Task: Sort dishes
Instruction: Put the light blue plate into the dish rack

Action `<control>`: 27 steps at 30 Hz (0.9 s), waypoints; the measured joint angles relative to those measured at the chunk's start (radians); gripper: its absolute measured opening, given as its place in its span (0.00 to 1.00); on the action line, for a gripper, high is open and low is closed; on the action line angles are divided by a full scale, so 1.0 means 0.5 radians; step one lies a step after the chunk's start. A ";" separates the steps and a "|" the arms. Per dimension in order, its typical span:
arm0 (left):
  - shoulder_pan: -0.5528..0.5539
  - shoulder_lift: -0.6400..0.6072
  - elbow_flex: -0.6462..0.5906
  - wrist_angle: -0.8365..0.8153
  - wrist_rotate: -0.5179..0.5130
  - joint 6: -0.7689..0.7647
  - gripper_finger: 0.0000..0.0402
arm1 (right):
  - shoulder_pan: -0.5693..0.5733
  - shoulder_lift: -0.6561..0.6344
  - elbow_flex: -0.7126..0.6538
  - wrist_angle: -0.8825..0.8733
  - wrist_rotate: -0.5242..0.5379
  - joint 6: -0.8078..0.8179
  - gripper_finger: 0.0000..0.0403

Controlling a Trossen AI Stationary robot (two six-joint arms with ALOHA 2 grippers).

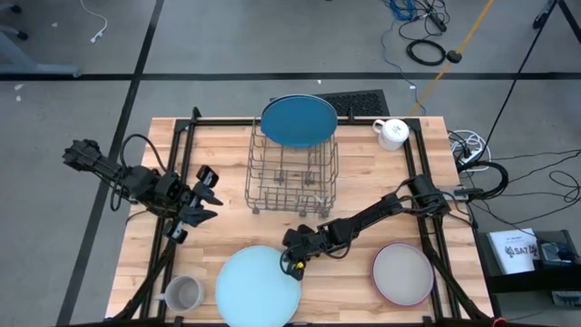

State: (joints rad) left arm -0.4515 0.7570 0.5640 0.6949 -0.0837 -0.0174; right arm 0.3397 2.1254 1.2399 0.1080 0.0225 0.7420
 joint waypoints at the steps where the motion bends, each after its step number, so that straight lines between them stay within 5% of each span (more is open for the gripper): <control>1: 0.000 0.000 0.000 0.000 0.000 0.000 0.28 | 0.000 0.002 0.001 0.003 0.012 -0.003 0.03; 18: -0.001 0.000 0.000 0.001 -0.001 -0.002 0.28 | 0.008 -0.405 -0.008 -0.145 0.306 -0.623 0.00; 27: -0.001 0.000 0.000 0.008 -0.001 -0.002 0.28 | 0.008 -0.830 -0.009 -0.252 0.718 -1.126 0.00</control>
State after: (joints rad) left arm -0.4519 0.7570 0.5640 0.6988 -0.0841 -0.0181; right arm 0.3439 1.7104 1.2354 -0.0180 0.3816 0.1790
